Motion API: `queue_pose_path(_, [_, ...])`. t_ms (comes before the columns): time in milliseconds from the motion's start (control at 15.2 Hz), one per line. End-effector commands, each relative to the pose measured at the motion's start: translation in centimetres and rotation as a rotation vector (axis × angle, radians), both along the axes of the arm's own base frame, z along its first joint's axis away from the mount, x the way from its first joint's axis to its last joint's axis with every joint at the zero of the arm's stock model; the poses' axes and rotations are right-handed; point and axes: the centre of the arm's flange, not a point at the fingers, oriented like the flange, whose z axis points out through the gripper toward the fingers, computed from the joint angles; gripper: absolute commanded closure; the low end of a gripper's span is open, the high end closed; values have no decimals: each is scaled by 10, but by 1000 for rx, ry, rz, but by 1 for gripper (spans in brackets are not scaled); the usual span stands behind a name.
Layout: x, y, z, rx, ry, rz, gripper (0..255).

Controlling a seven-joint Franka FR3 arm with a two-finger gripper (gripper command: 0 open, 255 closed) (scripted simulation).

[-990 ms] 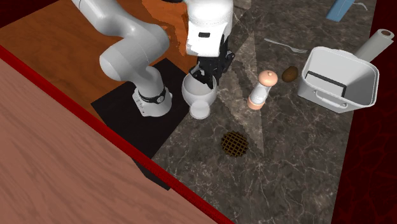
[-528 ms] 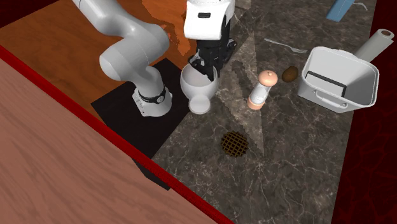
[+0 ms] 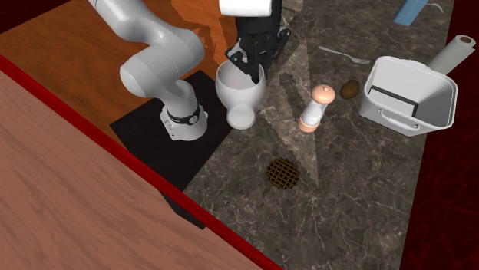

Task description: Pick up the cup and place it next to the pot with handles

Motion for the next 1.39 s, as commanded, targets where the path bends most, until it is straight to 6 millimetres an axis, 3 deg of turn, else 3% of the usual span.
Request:
queue_pose_path(0, [0,1,10,0,0,0,255])
queue_pose_path(132, [0,1,19,0,0,0,255])
queue_pose_path(1320, [202,125,9,0,0,0,255])
